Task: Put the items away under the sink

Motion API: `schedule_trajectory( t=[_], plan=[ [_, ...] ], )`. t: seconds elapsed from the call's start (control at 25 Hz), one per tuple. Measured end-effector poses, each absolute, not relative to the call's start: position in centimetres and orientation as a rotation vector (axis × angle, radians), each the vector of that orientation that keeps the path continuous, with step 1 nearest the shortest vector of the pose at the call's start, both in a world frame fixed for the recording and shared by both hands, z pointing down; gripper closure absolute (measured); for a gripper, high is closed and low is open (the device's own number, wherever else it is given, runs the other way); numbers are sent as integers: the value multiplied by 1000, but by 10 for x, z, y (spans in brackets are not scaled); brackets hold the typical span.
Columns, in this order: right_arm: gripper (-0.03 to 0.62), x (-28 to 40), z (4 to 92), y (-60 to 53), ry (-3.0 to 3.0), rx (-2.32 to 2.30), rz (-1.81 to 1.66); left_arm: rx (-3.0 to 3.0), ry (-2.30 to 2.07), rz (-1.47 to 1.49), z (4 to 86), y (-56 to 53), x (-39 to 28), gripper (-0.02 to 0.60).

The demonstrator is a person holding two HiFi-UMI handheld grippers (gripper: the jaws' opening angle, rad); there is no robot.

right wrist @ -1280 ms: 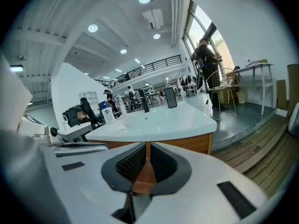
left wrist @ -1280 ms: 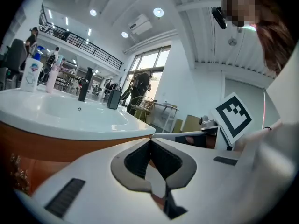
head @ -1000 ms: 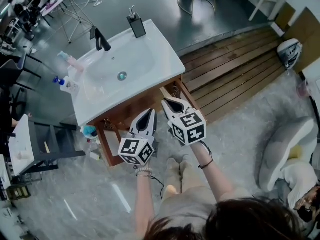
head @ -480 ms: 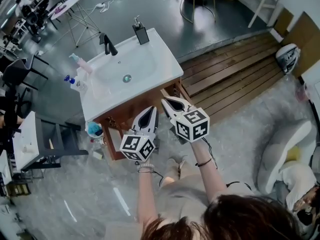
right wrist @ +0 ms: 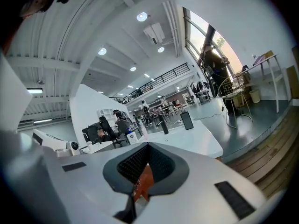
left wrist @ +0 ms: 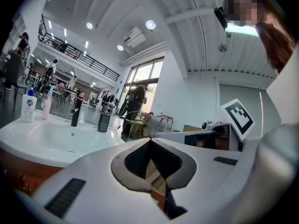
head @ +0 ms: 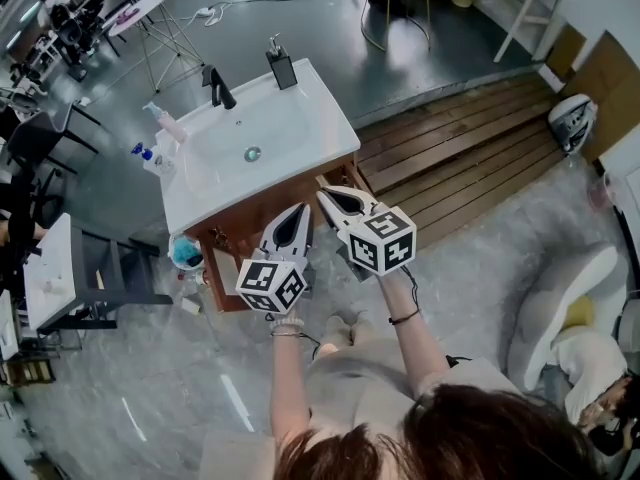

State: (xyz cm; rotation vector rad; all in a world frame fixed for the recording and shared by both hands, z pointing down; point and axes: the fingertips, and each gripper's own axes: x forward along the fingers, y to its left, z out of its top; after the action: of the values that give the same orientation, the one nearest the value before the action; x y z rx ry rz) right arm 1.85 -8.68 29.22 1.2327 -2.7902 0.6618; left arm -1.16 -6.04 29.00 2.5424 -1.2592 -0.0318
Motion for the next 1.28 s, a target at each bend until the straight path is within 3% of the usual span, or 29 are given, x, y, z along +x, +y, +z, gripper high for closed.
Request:
schedule_trajectory(
  t=[0.6,1.28],
  plan=[
    [577,27,278,-94,-2852,1203,637,2544,-1315,-44,284,-61,-10,581],
    [577,-7,272,-161,-2886,1202,621,2544,-1371,-62,283,-119,-53,581]
  ],
)
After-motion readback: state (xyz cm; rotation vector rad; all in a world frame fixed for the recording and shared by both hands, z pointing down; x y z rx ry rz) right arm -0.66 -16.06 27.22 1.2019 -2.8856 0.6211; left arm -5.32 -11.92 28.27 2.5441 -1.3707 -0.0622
